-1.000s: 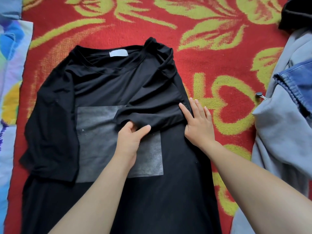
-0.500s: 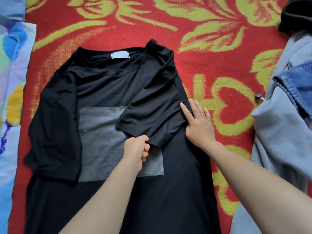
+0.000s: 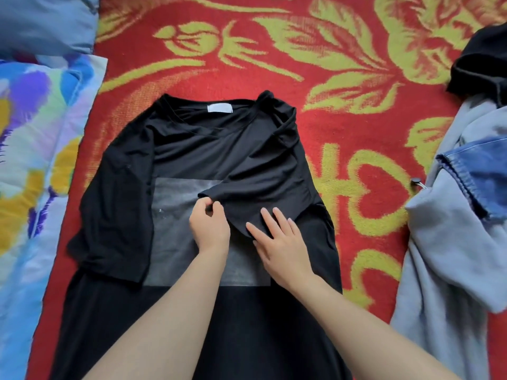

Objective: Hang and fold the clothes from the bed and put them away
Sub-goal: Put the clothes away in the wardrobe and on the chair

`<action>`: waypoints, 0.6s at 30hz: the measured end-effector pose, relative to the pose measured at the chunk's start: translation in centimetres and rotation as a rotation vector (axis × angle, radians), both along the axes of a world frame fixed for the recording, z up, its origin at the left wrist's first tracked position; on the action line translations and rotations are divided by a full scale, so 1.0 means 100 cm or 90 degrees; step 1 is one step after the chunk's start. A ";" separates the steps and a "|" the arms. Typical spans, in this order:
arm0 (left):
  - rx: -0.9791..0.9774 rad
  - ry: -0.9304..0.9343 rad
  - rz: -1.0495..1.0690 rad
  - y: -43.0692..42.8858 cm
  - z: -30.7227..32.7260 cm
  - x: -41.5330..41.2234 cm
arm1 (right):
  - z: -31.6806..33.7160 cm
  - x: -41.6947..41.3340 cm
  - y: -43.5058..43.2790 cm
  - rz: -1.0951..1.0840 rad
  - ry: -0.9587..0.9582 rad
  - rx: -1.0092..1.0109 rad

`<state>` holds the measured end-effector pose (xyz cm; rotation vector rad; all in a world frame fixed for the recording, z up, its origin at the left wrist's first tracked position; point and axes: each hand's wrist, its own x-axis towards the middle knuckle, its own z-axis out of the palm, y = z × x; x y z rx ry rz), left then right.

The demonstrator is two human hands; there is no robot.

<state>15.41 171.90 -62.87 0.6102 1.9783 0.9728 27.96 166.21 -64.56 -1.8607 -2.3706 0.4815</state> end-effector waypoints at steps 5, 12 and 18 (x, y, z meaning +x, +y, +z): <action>-0.073 0.095 0.032 -0.029 0.002 -0.043 | 0.000 -0.006 -0.016 0.035 -0.158 -0.193; -0.097 0.294 0.067 -0.061 0.004 -0.154 | 0.023 -0.090 -0.010 -0.018 -0.054 0.020; -0.214 0.089 0.026 -0.056 0.004 -0.244 | 0.025 -0.205 0.002 -0.226 0.063 -0.323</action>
